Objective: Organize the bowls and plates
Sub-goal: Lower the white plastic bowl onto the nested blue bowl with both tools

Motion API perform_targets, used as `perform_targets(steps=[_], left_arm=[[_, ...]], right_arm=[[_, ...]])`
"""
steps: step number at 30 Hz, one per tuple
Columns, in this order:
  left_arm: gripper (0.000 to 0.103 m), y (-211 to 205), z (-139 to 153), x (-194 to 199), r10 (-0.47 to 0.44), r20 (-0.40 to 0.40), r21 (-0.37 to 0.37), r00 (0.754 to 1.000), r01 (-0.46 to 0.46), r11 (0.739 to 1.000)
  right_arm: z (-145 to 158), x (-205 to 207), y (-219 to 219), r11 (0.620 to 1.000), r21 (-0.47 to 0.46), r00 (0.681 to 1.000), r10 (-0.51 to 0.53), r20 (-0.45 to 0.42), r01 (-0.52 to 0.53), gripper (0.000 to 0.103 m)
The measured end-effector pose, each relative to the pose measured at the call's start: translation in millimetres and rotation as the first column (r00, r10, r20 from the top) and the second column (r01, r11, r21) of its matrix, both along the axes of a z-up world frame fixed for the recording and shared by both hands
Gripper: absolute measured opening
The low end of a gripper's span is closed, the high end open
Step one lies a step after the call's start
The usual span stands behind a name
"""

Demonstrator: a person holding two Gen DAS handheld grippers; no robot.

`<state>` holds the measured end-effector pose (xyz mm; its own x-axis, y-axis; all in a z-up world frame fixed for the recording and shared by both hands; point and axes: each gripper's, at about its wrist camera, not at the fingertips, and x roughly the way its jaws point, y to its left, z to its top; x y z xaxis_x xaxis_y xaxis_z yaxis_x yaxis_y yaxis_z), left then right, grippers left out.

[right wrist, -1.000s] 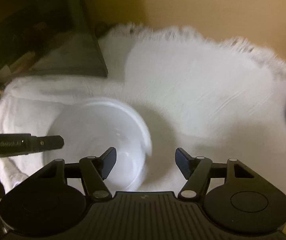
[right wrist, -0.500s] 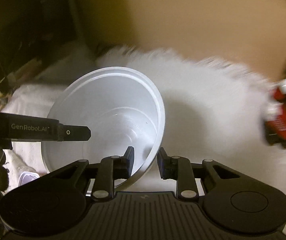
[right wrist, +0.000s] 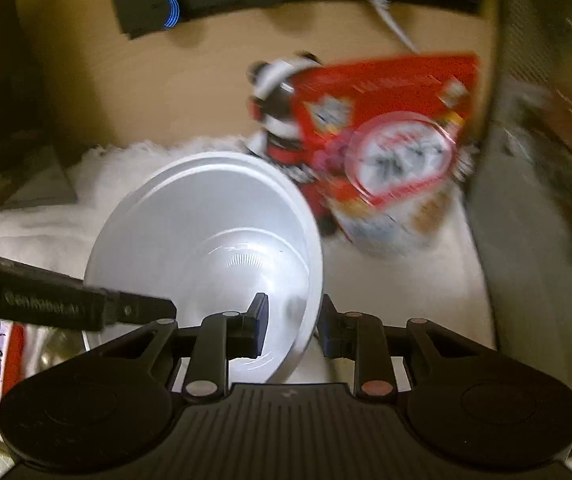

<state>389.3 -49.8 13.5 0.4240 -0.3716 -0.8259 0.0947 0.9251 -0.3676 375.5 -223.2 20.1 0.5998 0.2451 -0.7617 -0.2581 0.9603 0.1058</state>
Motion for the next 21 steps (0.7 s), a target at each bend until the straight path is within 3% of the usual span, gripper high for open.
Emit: perform_targets(steps=[6, 15, 21], left_arm=[[0.028, -7.3, -44.1, -16.2, 0.038, -0.123, 0.027, 0.992, -0.035, 0.999], [0.028, 16.2, -35.6, -28.8, 0.167, -0.068, -0.041, 0.984, -0.17, 0.984], [0.027, 21.0, -30.7, -29.9, 0.164, -0.07, -0.07, 0.984, -0.169, 0.983]], right_arm=[[-44.4, -15.2, -17.9, 0.999, 0.029, 0.994, 0.026, -0.11, -0.023, 0.027], [-54.3, -11.8, -17.2, 0.999, 0.045, 0.995, 0.031, -0.091, -0.027, 0.028], [-52.4, -15.4, -9.3, 0.998, 0.019, 0.996, 0.056, -0.068, -0.055, 0.029]])
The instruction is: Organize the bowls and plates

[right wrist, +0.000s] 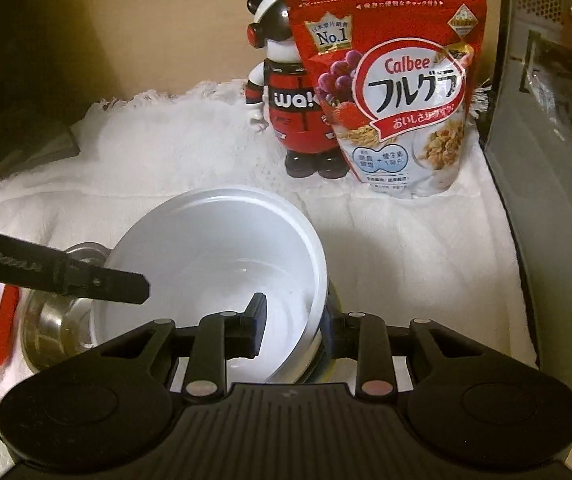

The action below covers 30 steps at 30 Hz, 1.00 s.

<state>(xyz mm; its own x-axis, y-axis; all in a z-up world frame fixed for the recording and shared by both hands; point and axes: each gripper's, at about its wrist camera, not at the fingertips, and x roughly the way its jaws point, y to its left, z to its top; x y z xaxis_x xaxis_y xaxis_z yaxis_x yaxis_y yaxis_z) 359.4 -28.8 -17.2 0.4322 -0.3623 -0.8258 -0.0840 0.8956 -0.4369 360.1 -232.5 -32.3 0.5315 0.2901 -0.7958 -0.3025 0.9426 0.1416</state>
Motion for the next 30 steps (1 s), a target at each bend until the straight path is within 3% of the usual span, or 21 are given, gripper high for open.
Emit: perform_targets(steps=[9, 20, 30], left_arm=[[0.025, 12.5, 11.6, -9.2, 0.012, 0.04, -0.003, 0.999, -0.012, 1.0], [0.021, -6.2, -10.0, -2.7, -0.058, -0.006, 0.149, 0.998, 0.059, 0.987], [0.021, -0.3, -12.6, -2.9, -0.06, -0.004, 0.121, 0.998, 0.06, 0.991]], right_arm=[[-7.0, -1.8, -4.7, 0.999, -0.019, 0.999, -0.035, -0.018, 0.035, 0.029], [-10.3, -5.5, 3.3, 0.999, -0.05, 1.0, -0.022, -0.022, 0.021, 0.029], [-10.3, -4.5, -0.5, 0.999, -0.04, 0.999, -0.035, -0.024, 0.034, 0.029]])
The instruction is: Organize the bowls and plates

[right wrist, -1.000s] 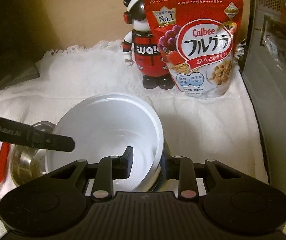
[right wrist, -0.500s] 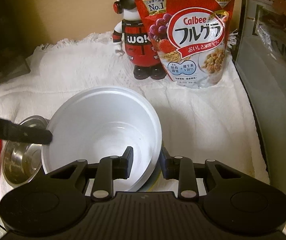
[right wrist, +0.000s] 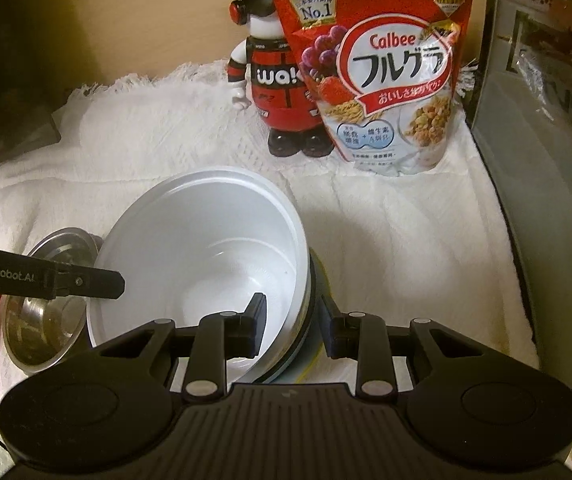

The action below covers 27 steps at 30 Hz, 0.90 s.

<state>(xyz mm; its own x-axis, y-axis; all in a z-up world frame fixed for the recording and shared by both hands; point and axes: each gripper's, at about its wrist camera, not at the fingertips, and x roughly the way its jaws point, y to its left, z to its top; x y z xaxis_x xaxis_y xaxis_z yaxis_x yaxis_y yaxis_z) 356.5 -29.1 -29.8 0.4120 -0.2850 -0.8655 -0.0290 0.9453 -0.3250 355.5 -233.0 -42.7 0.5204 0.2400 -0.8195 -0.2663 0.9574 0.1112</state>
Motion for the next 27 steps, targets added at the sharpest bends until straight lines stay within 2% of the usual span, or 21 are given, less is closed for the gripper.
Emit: perform_targets(steps=[5, 9, 11, 13, 16, 21, 27], left_arm=[[0.019, 12.2, 10.1, -3.2, -0.026, 0.05, -0.105, 0.998, 0.031, 0.994], [0.02, 30.9, 31.4, -10.8, -0.035, 0.138, -0.134, 0.99, 0.053, 0.99], [0.02, 46.0, 37.9, -13.6, -0.032, 0.162, -0.116, 0.986, 0.051, 0.992], [0.02, 62.2, 39.4, -15.4, -0.025, 0.165, -0.065, 0.986, 0.037, 0.997], [0.02, 95.0, 35.9, -18.2, -0.01, 0.159, -0.001, 0.987, 0.01, 1.0], [0.02, 156.0, 21.7, -20.2, 0.03, 0.113, 0.008, 0.993, -0.032, 0.999], [0.02, 203.5, 1.9, -23.5, -0.018, 0.05, 0.028, 0.999, 0.017, 0.999]], right_arm=[[24.8, -5.7, -0.5, 1.0, -0.013, 0.996, -0.019, 0.088, 0.02, 0.029], [50.6, -13.9, 7.5, 1.0, 0.014, 0.987, -0.015, 0.161, 0.012, 0.036], [58.4, -19.9, 16.7, 0.999, 0.038, 0.984, 0.007, 0.177, -0.014, 0.039], [62.5, -26.2, 28.1, 0.998, 0.056, 0.984, 0.033, 0.177, -0.043, 0.04], [64.9, -38.3, 49.2, 0.992, 0.097, 0.984, 0.062, 0.164, -0.079, 0.053], [52.8, -59.6, 98.4, 0.994, 0.072, 0.991, 0.079, 0.104, -0.086, 0.053], [37.1, -75.6, 145.3, 0.998, 0.045, 0.998, 0.051, 0.041, -0.053, 0.053]])
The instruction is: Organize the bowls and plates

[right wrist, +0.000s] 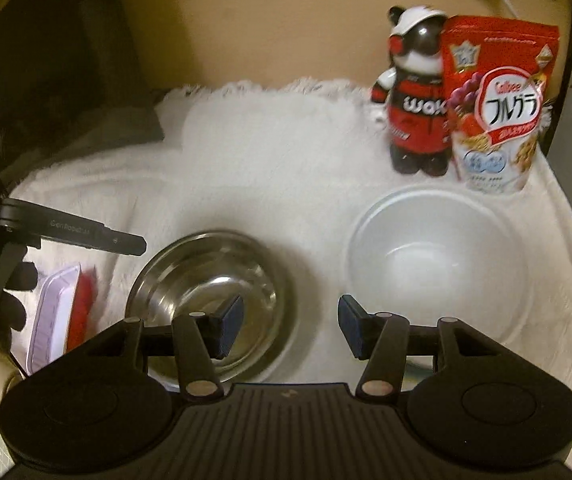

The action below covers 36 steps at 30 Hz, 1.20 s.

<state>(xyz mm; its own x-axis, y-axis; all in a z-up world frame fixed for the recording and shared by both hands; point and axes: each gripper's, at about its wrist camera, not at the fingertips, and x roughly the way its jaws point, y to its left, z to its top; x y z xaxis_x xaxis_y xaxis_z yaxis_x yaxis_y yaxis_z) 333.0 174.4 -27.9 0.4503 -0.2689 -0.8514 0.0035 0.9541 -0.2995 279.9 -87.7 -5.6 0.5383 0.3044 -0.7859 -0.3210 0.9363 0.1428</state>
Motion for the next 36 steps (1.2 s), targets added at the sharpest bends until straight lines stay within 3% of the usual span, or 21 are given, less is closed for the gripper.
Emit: perform_targets(steps=[7, 9, 11, 13, 18, 21, 27, 36], left_arm=[[0.021, 17.5, -29.0, -1.2, -0.051, -0.049, -0.088, 0.997, 0.047, 0.995], [0.024, 17.9, -32.2, -3.0, -0.069, -0.031, -0.079, 0.997, 0.066, 0.995], [0.024, 16.5, -37.2, 0.0, -0.084, -0.036, -0.025, 0.996, 0.083, 0.996], [0.034, 18.6, -44.5, 3.9, -0.084, -0.051, -0.01, 0.995, 0.083, 0.996], [0.036, 23.7, -63.8, 16.6, -0.085, -0.108, -0.065, 0.991, 0.078, 0.995], [0.034, 19.0, -72.2, 24.7, -0.109, -0.136, -0.068, 0.985, 0.101, 0.993], [0.036, 9.7, -86.6, 39.9, -0.151, -0.185, -0.108, 0.971, 0.133, 0.985], [0.041, 2.4, -88.1, 57.2, -0.134, -0.178, -0.121, 0.975, 0.114, 0.986]], right_arm=[[-38.7, -13.7, 36.4, 0.997, -0.048, 0.99, -0.07, -0.12, 0.065, 0.053], [-49.6, -14.3, 42.4, 0.993, -0.059, 0.984, -0.114, -0.137, 0.107, 0.053], [-60.6, -10.4, 43.5, 0.985, -0.059, 0.973, -0.17, -0.157, 0.163, 0.053], [-70.6, -7.8, 41.6, 0.976, -0.039, 0.959, -0.217, -0.182, 0.214, 0.053], [-98.9, 2.4, 36.6, 0.956, 0.029, 0.923, -0.273, -0.272, 0.291, 0.052], [-109.5, 6.6, 40.8, 0.956, 0.064, 0.914, -0.254, -0.317, 0.288, 0.051], [-108.9, 5.2, 58.3, 0.977, -0.01, 0.945, -0.211, -0.249, 0.215, 0.05], [-104.6, 21.8, 48.3, 0.97, -0.026, 0.942, -0.24, -0.235, 0.241, 0.049]])
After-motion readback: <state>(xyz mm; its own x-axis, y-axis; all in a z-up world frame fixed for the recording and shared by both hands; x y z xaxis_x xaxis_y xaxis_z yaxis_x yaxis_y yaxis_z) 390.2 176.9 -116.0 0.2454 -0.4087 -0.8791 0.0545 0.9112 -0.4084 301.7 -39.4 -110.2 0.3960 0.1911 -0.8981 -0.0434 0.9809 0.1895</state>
